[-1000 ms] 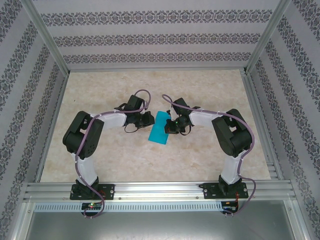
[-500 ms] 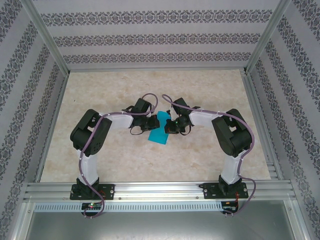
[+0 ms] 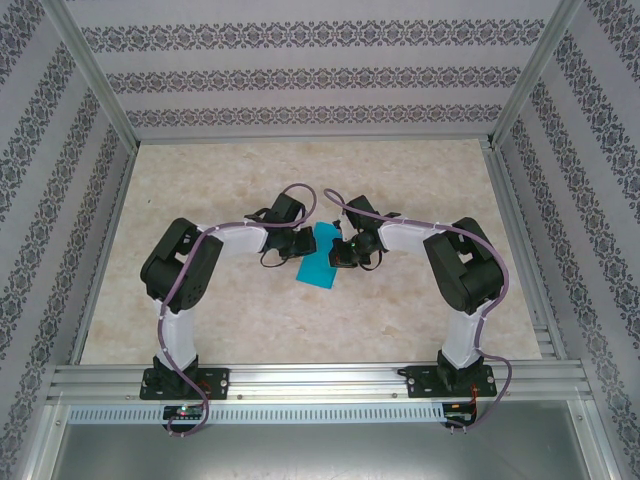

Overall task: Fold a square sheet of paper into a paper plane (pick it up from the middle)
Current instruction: Fold the triangle a second time at the center of the table.

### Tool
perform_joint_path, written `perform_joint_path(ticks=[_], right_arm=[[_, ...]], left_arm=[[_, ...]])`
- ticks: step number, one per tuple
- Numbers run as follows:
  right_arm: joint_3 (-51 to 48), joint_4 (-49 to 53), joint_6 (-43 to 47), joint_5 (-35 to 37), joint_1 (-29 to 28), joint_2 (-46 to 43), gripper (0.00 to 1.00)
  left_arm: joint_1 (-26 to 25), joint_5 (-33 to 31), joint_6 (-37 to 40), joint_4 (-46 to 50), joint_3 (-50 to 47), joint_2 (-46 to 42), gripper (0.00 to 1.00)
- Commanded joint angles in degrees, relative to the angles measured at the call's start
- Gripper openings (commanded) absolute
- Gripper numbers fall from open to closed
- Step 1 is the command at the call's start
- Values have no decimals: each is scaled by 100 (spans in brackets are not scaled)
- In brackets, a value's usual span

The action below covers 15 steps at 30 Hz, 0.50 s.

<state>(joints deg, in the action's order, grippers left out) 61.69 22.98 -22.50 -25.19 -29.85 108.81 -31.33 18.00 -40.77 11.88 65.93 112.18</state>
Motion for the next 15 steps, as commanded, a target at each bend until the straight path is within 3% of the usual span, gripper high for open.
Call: perform_joint_path(ticks=[1, 7, 15], right_arm=[[-307, 673, 154, 904, 60, 562, 4], [-298, 651, 145, 824, 58, 545, 4], [-281, 624, 132, 779, 58, 544, 4]], left_arm=[[228, -520, 309, 263, 22, -277, 10], [115, 470, 208, -750, -471, -719, 9], [-83, 613, 79, -851, -500, -294, 6]])
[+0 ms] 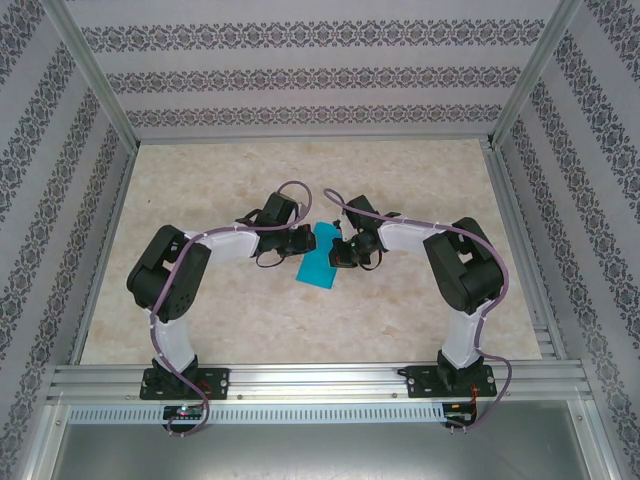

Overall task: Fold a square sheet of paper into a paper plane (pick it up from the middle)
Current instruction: Fold the triangle a second time at the center of the table.

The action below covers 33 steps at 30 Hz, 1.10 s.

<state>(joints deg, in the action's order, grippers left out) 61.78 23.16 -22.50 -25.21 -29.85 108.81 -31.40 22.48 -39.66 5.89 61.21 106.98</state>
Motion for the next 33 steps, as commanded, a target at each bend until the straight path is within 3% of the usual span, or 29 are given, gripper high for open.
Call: perform_joint_path(ticks=[1, 9, 20, 33], right_arm=[[-276, 602, 143, 760, 58, 536, 4], [-103, 507, 201, 501, 67, 415, 4], [-39, 15, 248, -647, -11, -492, 7], [-94, -440, -394, -556, -423, -316, 7]], left_arm=[[-96, 163, -51, -200, 3, 288, 6], [-207, -44, -54, 298, 244, 628, 5], [-235, -474, -176, 826, 193, 750, 3], [-245, -480, -323, 880, 213, 841, 3]])
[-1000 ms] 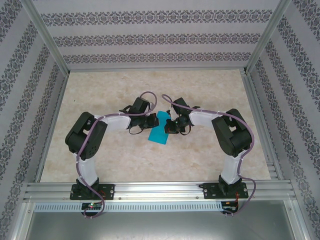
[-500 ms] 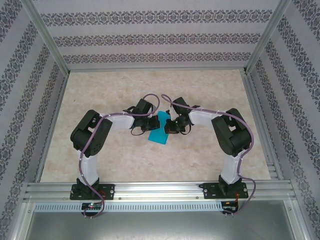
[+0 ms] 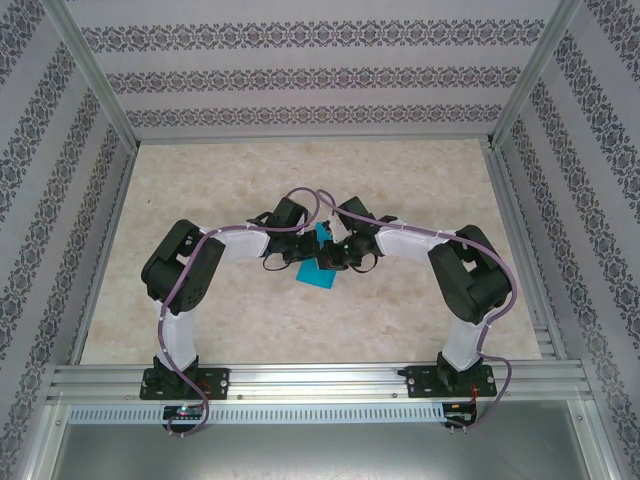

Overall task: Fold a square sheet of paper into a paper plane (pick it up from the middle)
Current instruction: Fold the triangle a second time at the center of the table.

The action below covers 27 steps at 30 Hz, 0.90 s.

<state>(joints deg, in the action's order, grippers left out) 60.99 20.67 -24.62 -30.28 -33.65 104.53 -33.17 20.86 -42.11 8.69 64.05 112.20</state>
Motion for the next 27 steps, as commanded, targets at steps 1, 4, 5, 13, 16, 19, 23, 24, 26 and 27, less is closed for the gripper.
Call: perform_joint_path(ticks=[1, 4, 5, 13, 16, 19, 23, 24, 26, 27], right_arm=[[-8, -195, -195, -44, -60, 145, 7], [3, -177, -218, 1, -103, 241, 7], [-1, -171, -219, 22, -106, 273, 7], [-92, -30, -151, 124, -117, 410, 7], [-118, 120, -27, 163, -124, 419, 8], [-103, 323, 143, 198, -118, 410, 8], [-96, 551, 413, 141, -111, 402, 8], [-96, 605, 476, 137, -115, 394, 8], [-106, 690, 594, 103, -115, 377, 8], [-133, 722, 647, 89, -116, 358, 8]], left_arm=[[-65, -323, -92, 590, -76, 320, 3], [-65, -322, -133, 573, -93, 329, 3], [-68, -334, -148, 560, -102, 321, 2], [-59, -350, -263, 324, -259, 251, 2], [-63, -368, -278, 330, -266, 266, 1], [-65, -408, -289, 367, -257, 282, 1], [-65, -466, -324, 425, -253, 285, 1], [-63, -481, -329, 435, -256, 293, 1], [-62, -509, -351, 469, -249, 306, 1], [-60, -514, -364, 472, -253, 316, 2]])
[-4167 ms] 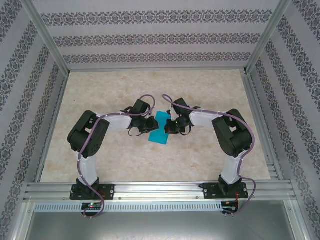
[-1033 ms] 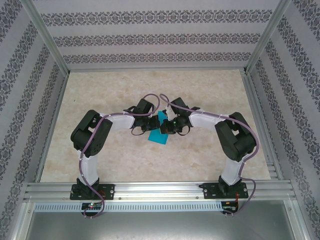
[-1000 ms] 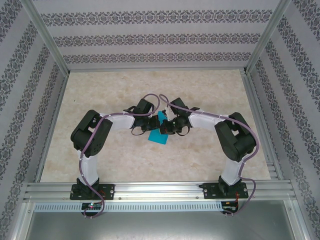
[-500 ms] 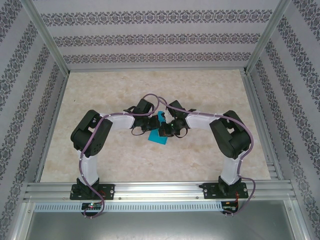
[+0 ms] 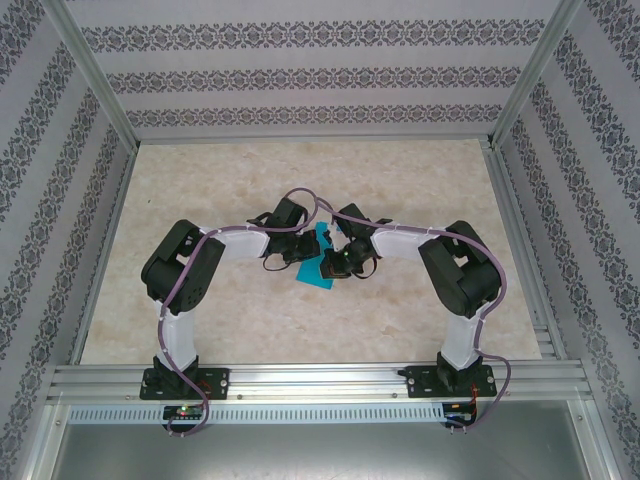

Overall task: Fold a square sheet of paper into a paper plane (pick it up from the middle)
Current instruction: Fold the triangle a second time at the center of the table.

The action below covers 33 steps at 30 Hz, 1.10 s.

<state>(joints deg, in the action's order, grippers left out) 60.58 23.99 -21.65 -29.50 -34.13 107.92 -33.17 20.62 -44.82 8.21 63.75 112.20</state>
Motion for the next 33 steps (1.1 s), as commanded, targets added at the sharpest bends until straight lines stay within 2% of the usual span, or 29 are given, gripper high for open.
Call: perform_joint_path(ticks=[1, 13, 21, 33], right_arm=[[-121, 409, 398, -15, -68, 3, 8], [-687, 445, 648, -296, -72, -485, 8], [-618, -312, -10, -160, -28, -966, 9], [-150, -515, -470, 79, -220, -54, 9]], left_arm=[[-64, -496, -95, 518, -228, 322, 1], [-63, -484, -124, 498, -249, 340, 1], [-63, -374, -117, 390, -282, 320, 1], [-64, -328, -124, 358, -304, 311, 2]])
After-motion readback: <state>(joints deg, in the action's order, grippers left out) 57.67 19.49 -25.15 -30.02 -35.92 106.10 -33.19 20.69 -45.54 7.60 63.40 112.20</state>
